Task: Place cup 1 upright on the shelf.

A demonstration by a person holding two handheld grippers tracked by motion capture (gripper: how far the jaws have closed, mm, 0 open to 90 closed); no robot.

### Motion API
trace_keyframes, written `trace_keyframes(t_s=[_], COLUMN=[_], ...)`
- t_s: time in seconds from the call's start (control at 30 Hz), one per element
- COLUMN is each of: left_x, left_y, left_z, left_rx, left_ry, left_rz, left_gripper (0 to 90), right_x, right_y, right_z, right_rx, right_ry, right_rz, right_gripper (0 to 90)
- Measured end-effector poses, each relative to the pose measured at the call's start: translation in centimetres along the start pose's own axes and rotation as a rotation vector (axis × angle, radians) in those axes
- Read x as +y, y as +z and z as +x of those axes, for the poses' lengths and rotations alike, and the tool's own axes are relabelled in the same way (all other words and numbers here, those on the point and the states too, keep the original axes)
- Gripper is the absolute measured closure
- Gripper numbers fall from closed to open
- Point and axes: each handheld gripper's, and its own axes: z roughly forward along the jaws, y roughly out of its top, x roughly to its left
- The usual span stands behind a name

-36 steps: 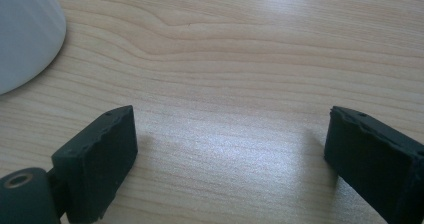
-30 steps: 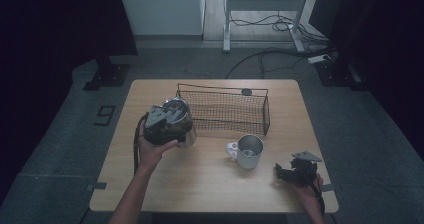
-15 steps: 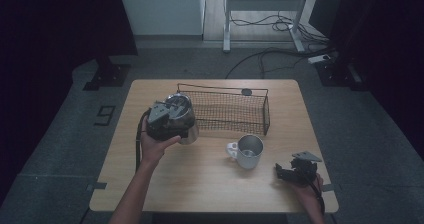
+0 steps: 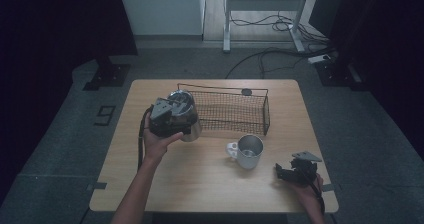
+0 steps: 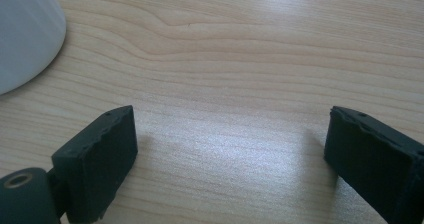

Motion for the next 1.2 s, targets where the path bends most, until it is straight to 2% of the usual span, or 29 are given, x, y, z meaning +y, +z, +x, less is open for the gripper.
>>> trace_keyframes(t_s=[0.43, 1.03, 1.2], left_x=[0.2, 0.4, 0.5], left_y=[1.4, 2.6, 3.0], left_z=[0.4, 0.2, 0.4], left_rx=[0.009, 0.015, 0.013], left_ry=[-0.016, -0.003, -0.015], left_rz=[0.012, 0.029, 0.028], left_gripper=[3.9, 3.9, 3.9], right_x=[0.0, 0.0, 0.0], right_y=[0.0, 0.0, 0.0], right_z=[0.0, 0.0, 0.0], right_rx=[0.0, 0.0, 0.001], right_ry=[0.0, -0.001, -0.002], right_rz=[0.0, 0.0, 0.001], right_gripper=[6.4, 6.5, 6.5])
